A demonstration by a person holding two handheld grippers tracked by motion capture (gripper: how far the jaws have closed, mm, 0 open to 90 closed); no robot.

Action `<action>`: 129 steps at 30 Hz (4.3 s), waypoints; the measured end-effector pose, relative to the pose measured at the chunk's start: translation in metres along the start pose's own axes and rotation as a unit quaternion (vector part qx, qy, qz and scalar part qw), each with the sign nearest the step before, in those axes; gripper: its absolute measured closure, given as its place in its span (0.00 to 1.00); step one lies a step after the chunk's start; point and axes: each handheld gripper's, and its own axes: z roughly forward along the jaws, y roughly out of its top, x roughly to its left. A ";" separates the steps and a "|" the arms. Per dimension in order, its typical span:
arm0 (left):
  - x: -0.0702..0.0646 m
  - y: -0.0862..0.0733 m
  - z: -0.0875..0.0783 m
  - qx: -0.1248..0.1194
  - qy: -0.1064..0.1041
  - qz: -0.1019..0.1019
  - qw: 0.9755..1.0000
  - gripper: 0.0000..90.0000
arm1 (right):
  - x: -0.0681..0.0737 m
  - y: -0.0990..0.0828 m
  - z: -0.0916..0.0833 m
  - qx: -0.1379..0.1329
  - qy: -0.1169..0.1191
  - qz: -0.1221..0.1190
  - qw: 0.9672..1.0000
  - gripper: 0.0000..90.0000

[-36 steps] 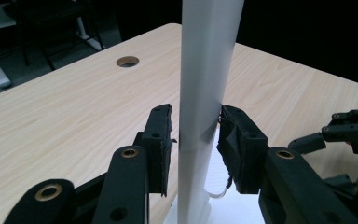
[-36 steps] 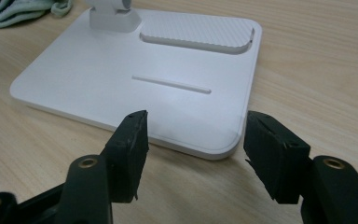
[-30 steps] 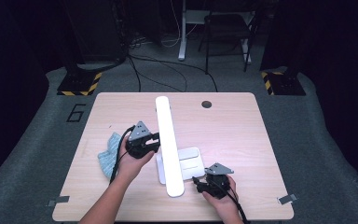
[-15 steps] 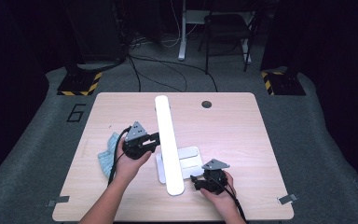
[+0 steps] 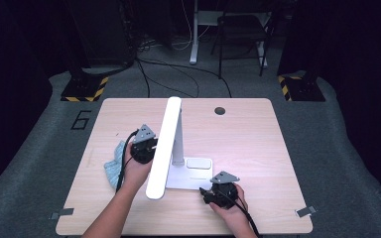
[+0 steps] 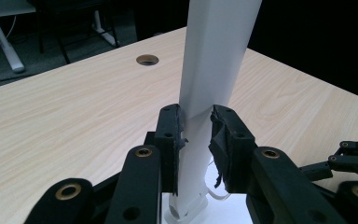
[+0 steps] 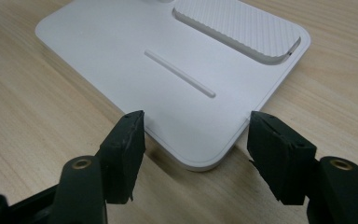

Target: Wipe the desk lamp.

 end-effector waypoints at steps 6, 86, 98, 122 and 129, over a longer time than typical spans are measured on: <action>0.002 0.002 0.002 0.001 0.006 -0.006 1.000 0.80 | -0.003 0.003 0.004 -0.006 -0.002 -0.003 1.000 0.42; -0.007 -0.062 -0.100 0.085 0.015 0.007 0.996 0.44 | -0.023 0.013 -0.074 -0.062 0.026 0.049 0.997 0.42; -0.020 -0.091 -0.091 0.097 0.003 0.009 0.995 0.44 | -0.028 -0.007 -0.072 -0.058 0.005 0.047 0.997 0.41; -0.015 -0.126 -0.077 0.115 0.000 0.008 0.993 0.44 | -0.023 -0.024 -0.047 -0.048 -0.013 0.029 0.998 0.42; -0.023 -0.128 -0.069 0.126 -0.011 0.018 0.992 0.44 | -0.020 -0.024 -0.041 -0.044 -0.019 0.022 0.999 0.43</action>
